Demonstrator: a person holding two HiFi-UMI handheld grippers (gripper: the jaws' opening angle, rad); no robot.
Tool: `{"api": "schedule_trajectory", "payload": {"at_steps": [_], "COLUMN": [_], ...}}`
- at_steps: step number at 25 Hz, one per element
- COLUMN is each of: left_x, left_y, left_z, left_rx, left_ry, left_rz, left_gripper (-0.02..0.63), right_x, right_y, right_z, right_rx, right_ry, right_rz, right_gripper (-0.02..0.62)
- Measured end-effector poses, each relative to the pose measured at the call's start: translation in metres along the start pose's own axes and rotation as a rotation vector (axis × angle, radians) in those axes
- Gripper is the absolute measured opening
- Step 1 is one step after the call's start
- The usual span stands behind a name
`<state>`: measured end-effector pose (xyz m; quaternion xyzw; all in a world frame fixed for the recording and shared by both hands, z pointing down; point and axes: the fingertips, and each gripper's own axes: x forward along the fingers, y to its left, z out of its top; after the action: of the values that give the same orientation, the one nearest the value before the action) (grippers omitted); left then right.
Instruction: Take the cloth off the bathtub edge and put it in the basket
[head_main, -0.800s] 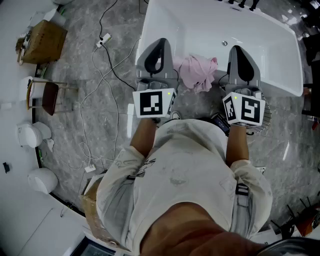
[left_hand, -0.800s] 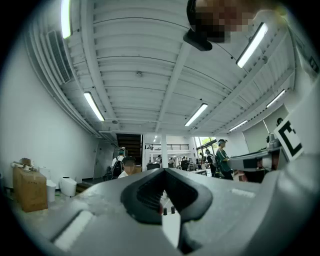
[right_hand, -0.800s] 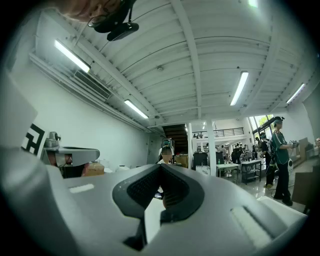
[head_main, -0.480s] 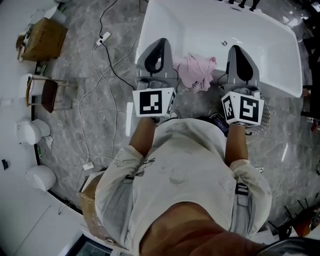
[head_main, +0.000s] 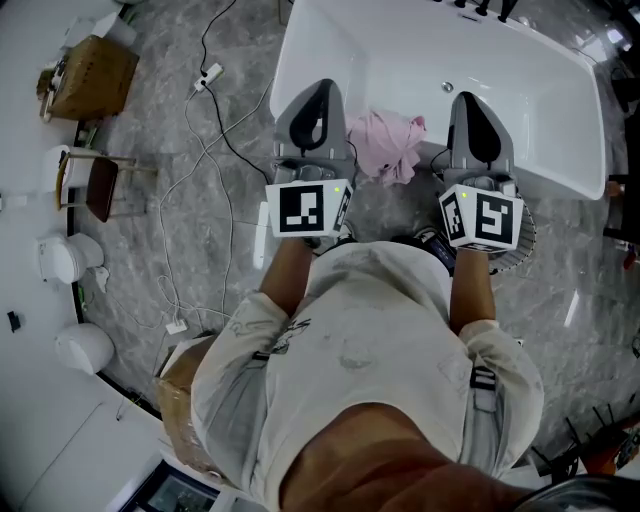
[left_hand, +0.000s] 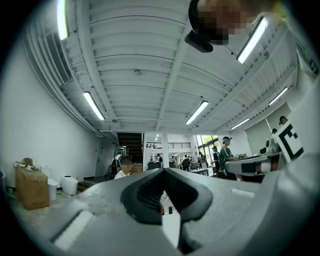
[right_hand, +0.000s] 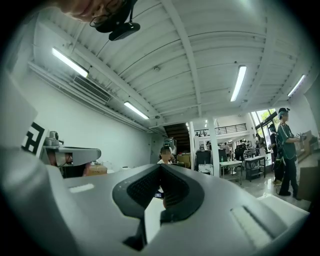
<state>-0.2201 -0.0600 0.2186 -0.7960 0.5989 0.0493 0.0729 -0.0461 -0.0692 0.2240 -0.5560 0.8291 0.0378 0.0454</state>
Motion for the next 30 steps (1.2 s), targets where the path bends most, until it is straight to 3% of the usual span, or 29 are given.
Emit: {"api": "schedule_trajectory", "payload": {"at_steps": [9, 20, 24, 30], "left_x": [0.036, 0.059, 0.068, 0.089], "left_y": [-0.052, -0.102, -0.102, -0.064], "left_z": [-0.014, -0.030, -0.041, -0.063], "left_rx": [0.006, 0.052, 0.041, 0.008], "left_ry": [0.029, 0.066, 0.082, 0.086], "left_rz": [0.046, 0.116, 0.098, 0.057], "left_gripper": [0.000, 0.000, 0.000, 0.000], "right_x": [0.006, 0.007, 0.014, 0.051], "right_y": [-0.069, -0.115, -0.116, -0.092], "right_z": [-0.014, -0.048, -0.060, -0.083], "right_rx": [0.041, 0.115, 0.096, 0.087], "right_ry": [0.009, 0.040, 0.075, 0.102], "right_rz": [0.043, 0.125, 0.134, 0.115], "right_gripper": [0.003, 0.003, 0.003, 0.003]}}
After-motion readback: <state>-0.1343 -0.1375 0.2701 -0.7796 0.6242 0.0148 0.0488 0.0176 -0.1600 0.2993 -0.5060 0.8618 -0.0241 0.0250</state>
